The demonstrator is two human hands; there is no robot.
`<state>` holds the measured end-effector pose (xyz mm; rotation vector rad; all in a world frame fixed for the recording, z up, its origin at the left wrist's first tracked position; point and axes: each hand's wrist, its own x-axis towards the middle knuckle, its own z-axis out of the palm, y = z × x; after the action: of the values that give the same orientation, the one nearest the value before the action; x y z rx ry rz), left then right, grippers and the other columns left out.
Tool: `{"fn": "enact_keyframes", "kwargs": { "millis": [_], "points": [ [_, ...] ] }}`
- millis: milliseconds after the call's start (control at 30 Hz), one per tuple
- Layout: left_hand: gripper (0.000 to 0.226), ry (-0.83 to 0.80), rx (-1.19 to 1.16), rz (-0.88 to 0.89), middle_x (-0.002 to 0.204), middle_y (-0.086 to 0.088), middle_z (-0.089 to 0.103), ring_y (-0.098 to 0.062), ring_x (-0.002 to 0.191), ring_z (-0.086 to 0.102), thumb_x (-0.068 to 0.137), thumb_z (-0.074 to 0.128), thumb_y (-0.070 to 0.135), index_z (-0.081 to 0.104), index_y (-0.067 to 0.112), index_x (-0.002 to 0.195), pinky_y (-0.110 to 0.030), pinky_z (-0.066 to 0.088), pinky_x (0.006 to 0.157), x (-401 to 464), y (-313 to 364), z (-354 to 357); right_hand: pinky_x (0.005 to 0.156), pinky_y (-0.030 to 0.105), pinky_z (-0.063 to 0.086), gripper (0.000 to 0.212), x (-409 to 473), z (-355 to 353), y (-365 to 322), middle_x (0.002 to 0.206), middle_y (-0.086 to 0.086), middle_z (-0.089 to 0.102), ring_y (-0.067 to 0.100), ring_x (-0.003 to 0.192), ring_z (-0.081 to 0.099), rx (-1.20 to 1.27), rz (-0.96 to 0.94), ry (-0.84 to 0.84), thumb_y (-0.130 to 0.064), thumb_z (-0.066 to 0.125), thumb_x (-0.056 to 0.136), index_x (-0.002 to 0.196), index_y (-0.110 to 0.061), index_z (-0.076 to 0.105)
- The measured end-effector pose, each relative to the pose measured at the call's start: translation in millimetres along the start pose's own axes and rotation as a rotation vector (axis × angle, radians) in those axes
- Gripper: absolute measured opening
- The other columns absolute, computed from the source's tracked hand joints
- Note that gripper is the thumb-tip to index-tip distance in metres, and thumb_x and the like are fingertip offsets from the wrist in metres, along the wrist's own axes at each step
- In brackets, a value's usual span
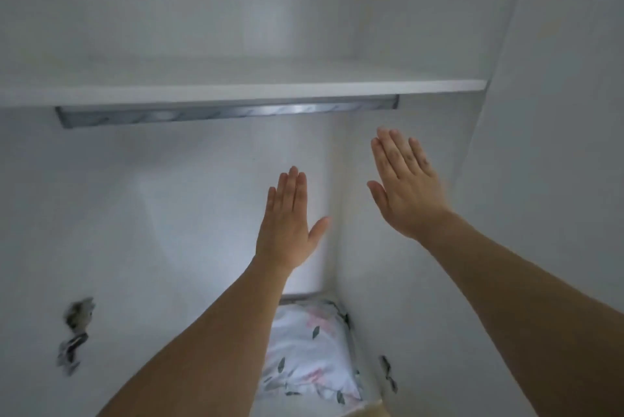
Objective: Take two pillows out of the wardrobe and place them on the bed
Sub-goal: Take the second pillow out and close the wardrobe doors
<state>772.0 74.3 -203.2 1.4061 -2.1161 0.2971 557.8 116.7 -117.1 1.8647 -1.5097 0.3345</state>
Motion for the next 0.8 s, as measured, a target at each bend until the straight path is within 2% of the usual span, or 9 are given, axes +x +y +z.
{"fn": "enact_keyframes", "kwargs": {
  "millis": [167, 300, 433, 567, 667, 800],
  "points": [
    [0.087, -0.148, 0.103, -0.091, 0.163, -0.012, 0.003, -0.028, 0.150, 0.003, 0.093, 0.025, 0.065, 0.010, 0.004, 0.154, -0.039, 0.002, 0.120, -49, -60, 55, 0.118, 0.043, 0.005, 0.066, -20, 91, -68, 0.160, 0.015, 0.014, 0.026, 0.149, 0.011, 0.136, -0.118, -0.167, -0.040, 0.017, 0.098, 0.150, 0.000, 0.019],
    [0.087, -0.252, 0.125, -0.116, 0.162, -0.013, 0.009, -0.029, 0.150, 0.008, 0.092, 0.024, 0.064, 0.017, 0.003, 0.153, -0.041, 0.006, 0.120, -76, -79, 93, 0.118, 0.041, 0.003, 0.067, -30, 143, -85, 0.159, 0.015, 0.019, 0.027, 0.147, 0.018, 0.182, -0.136, -0.296, -0.040, 0.019, 0.096, 0.148, 0.001, 0.025],
    [0.086, -0.243, 0.175, -0.138, 0.161, -0.015, 0.013, -0.030, 0.149, 0.013, 0.091, 0.027, 0.062, 0.021, 0.001, 0.152, -0.043, 0.009, 0.120, -74, -96, 109, 0.118, 0.039, -0.002, 0.069, -31, 181, -86, 0.159, 0.014, 0.016, 0.027, 0.148, 0.015, 0.244, -0.106, -0.340, -0.042, 0.015, 0.095, 0.150, 0.000, 0.021],
    [0.085, -0.229, 0.205, -0.154, 0.162, -0.013, 0.006, -0.028, 0.150, 0.005, 0.093, 0.027, 0.061, 0.013, 0.003, 0.154, -0.042, 0.004, 0.121, -71, -112, 136, 0.118, 0.039, -0.003, 0.071, -42, 229, -99, 0.160, 0.014, 0.010, 0.026, 0.149, 0.010, 0.302, -0.082, -0.346, -0.044, 0.011, 0.094, 0.151, -0.001, 0.015],
    [0.083, -0.246, 0.196, -0.158, 0.162, -0.014, 0.011, -0.030, 0.149, 0.010, 0.093, 0.029, 0.059, 0.016, 0.004, 0.153, -0.043, 0.007, 0.120, -95, -127, 188, 0.117, 0.040, 0.002, 0.070, -71, 282, -128, 0.159, 0.015, 0.017, 0.028, 0.148, 0.016, 0.336, -0.083, -0.379, -0.043, 0.015, 0.095, 0.150, 0.000, 0.021],
    [0.083, -0.311, 0.158, -0.158, 0.161, -0.013, 0.014, -0.030, 0.149, 0.013, 0.091, 0.033, 0.058, 0.019, 0.005, 0.153, -0.047, 0.015, 0.120, -171, -155, 298, 0.117, 0.043, 0.010, 0.069, -136, 377, -184, 0.158, 0.015, 0.022, 0.028, 0.146, 0.022, 0.382, -0.127, -0.441, -0.043, 0.020, 0.094, 0.148, 0.000, 0.028]
  ]
}}
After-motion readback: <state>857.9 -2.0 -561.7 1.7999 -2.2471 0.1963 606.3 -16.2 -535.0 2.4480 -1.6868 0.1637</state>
